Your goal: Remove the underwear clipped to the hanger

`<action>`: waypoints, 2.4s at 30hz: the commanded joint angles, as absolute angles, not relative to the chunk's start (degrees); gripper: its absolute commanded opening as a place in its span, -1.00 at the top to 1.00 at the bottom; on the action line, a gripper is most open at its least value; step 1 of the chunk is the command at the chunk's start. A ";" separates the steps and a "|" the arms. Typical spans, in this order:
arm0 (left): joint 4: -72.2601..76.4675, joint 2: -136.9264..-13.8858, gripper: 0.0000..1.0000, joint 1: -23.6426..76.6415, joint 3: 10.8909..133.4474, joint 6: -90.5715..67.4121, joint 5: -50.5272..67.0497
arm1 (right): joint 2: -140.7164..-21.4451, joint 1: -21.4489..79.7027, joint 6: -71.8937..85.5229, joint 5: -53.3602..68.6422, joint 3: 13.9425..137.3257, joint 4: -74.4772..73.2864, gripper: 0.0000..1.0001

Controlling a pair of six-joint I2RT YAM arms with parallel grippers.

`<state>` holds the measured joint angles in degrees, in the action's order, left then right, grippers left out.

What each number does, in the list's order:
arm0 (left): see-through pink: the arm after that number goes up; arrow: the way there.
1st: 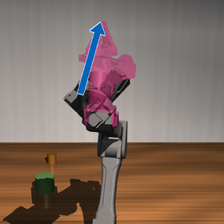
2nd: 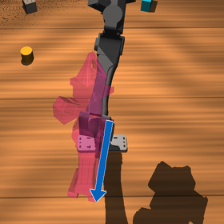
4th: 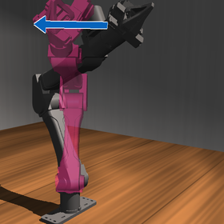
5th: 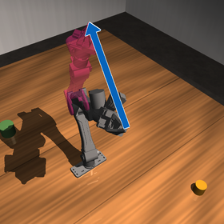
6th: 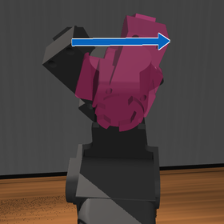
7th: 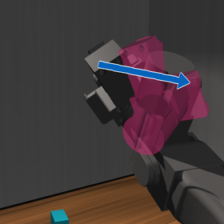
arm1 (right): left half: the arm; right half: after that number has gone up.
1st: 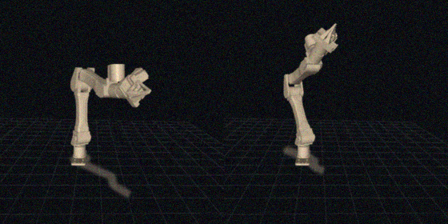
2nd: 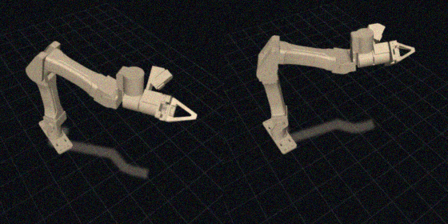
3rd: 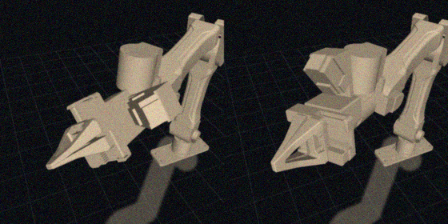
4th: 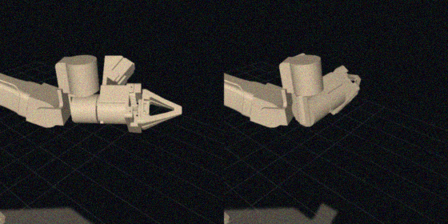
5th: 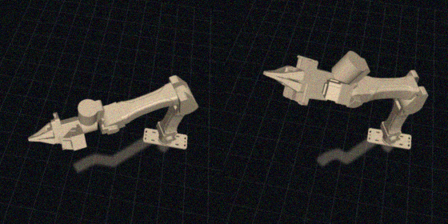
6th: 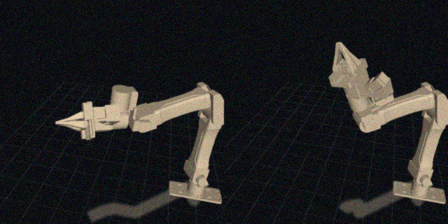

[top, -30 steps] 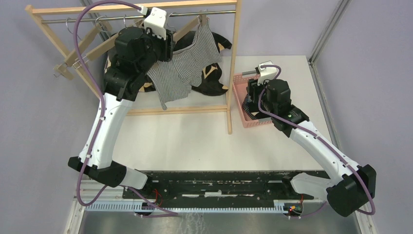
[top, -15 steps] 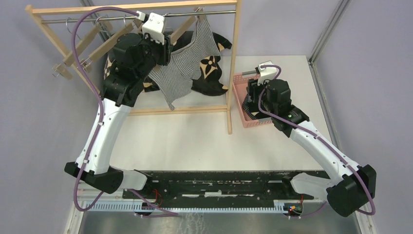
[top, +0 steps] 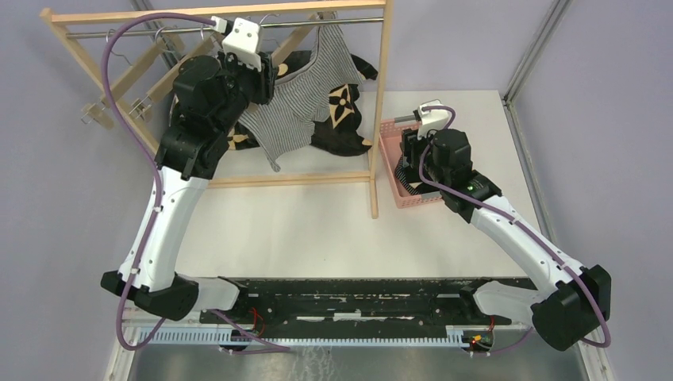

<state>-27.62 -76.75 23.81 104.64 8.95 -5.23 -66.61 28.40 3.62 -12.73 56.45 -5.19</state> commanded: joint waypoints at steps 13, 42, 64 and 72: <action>-28.87 -65.98 0.95 23.65 94.90 3.30 -1.86 | -66.05 28.67 3.73 -12.88 57.31 -2.57 -0.22; -4.83 -34.23 0.95 23.64 47.86 -15.36 29.33 | -58.25 28.65 12.02 22.98 66.16 -0.16 -0.44; -0.85 -33.31 0.95 23.69 45.00 -14.41 37.00 | -60.94 26.77 9.70 52.56 77.41 -6.18 -0.47; 0.23 -33.55 0.95 23.66 43.73 -15.33 36.79 | -64.73 26.77 19.60 57.67 75.41 5.82 -0.32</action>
<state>-5.34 -33.74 23.70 43.64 -13.23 35.29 -63.37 26.94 13.04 52.88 74.78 -4.29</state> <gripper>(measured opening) 0.459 0.678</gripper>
